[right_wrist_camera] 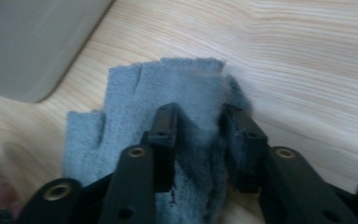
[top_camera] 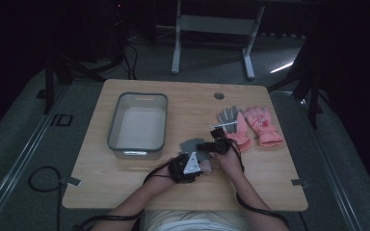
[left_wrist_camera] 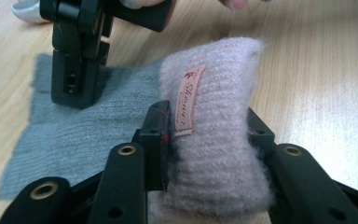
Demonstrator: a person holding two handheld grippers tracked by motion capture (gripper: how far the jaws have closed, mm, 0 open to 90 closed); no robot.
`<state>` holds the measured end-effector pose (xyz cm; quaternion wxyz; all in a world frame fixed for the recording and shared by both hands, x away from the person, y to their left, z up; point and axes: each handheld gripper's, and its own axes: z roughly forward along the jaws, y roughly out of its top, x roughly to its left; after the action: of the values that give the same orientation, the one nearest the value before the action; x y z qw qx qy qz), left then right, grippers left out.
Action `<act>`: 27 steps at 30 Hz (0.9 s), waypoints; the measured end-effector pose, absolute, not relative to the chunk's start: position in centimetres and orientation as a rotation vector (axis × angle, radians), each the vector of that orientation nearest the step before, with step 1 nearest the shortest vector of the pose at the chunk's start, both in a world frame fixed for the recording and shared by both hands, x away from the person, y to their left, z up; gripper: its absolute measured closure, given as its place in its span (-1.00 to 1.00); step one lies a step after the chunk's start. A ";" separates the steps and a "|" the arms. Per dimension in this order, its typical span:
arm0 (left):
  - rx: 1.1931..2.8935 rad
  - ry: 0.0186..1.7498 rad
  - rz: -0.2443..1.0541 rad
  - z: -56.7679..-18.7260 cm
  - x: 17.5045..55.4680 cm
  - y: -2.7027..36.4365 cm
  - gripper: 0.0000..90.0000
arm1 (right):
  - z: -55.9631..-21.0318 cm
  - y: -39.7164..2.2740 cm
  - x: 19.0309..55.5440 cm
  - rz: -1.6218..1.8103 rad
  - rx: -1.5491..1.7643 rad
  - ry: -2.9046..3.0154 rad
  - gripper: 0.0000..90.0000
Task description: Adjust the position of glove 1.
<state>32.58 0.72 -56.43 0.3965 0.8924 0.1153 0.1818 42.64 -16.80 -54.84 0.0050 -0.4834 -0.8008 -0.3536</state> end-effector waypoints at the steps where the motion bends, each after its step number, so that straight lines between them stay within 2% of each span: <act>1: 2.261 0.296 0.452 -56.4 32.6 0.8 0.41 | -54.8 -16.6 42.6 -1.106 -1.503 -2.514 0.60; 13: 2.292 0.289 0.451 -54.1 33.0 1.2 0.49 | -51.8 -17.3 42.4 -1.222 -1.448 -2.488 0.68; 27: 2.310 0.183 0.480 -48.3 34.8 1.4 0.49 | -47.1 -18.6 42.5 -1.399 -1.451 -2.475 0.68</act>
<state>34.77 1.44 -48.32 0.3778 0.9038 0.0716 0.1878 42.54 -18.58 -47.12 -0.0250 -0.4543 -0.7752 -0.4381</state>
